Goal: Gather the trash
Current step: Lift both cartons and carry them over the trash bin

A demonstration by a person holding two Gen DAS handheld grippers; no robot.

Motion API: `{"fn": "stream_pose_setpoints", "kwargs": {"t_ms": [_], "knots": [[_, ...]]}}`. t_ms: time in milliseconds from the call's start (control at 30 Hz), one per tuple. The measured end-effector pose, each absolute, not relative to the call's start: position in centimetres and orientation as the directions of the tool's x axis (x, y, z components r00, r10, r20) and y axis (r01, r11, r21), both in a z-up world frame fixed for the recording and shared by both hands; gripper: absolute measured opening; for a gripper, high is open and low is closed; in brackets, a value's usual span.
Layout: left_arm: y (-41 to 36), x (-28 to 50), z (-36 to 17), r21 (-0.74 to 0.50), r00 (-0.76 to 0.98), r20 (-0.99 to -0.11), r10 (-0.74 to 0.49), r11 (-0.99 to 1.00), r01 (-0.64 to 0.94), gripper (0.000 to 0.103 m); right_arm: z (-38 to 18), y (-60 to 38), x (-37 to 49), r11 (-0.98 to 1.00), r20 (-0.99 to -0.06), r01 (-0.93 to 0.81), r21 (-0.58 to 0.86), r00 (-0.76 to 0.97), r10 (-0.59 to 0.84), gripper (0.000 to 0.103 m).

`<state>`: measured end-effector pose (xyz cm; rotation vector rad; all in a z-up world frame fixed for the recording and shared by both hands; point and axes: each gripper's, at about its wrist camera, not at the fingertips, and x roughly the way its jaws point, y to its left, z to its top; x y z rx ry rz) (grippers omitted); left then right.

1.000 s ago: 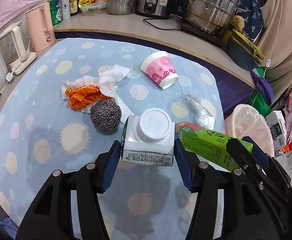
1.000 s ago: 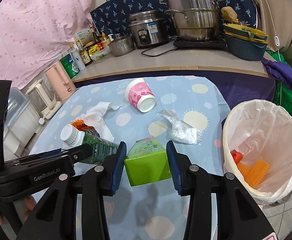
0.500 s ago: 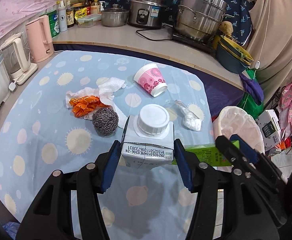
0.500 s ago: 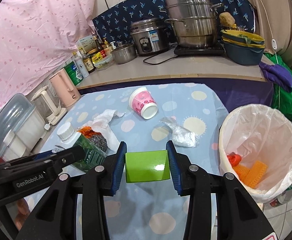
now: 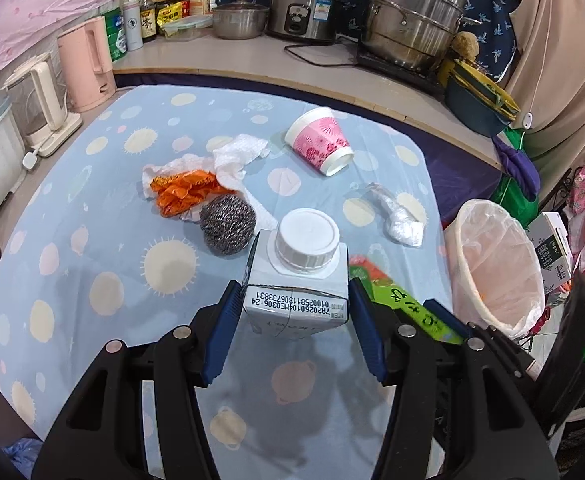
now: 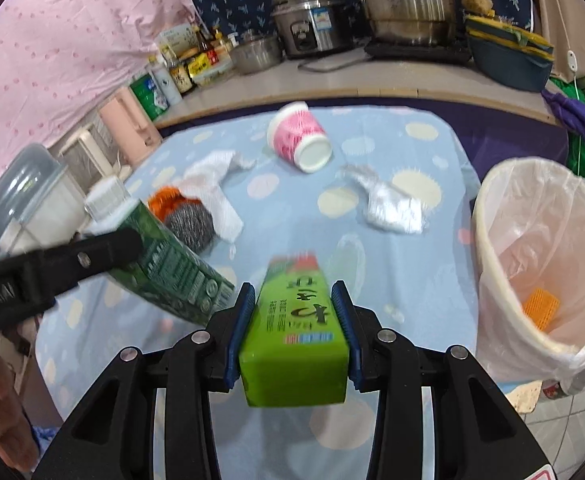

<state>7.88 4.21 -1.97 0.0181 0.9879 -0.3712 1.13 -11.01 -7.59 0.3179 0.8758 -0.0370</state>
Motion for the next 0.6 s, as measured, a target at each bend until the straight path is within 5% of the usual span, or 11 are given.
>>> {"fn": "stream_pose_setpoints", "kwargs": {"t_ms": [600], "knots": [[4.4,7.4,-3.6,-0.137,0.472,-0.836,-0.278,0.940,0.311,0.052,-11.2,-10.3,1.0,0.954,-0.809,0.182,0.240,0.581,0.093,0.038]]}}
